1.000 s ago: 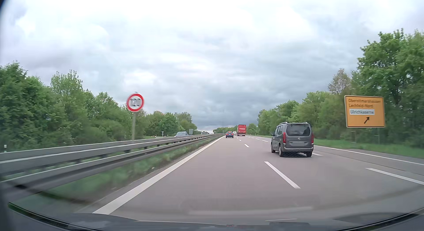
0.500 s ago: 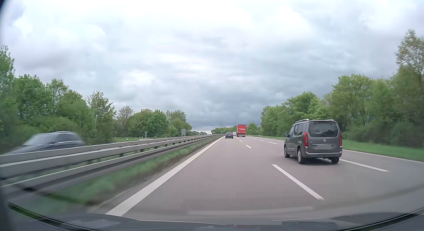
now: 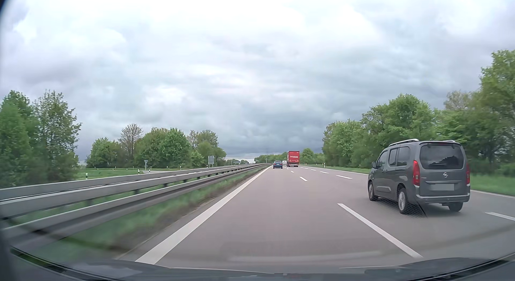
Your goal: Follow the waypoints while adhering to traffic rules and regulations
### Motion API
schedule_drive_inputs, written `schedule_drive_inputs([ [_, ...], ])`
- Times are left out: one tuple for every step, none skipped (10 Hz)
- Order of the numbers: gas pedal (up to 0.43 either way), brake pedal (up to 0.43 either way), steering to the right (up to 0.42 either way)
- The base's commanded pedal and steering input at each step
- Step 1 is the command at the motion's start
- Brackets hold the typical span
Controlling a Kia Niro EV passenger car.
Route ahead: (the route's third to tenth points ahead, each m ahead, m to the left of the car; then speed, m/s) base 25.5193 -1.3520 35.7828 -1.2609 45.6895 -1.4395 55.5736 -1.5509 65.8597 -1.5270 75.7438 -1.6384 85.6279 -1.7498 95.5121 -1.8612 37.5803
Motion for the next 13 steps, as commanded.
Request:
schedule_drive_inputs([
  [0.197,0.012,0.0],
  [0.22,0.012,0.0],
  [0.248,0.012,0.0],
  [0.268,0.012,0.0],
  [0.287,0.012,0.0],
  [0.299,0.012,0.0],
  [0.311,0.012,0.0],
  [0.319,0.012,0.0],
  [0.331,0.012,0.001],
  [0.331,0.012,0.0],
  [0.331,0.012,0.0],
  [0.331,0.012,0.0],
  [0.331,0.012,0.0],
])
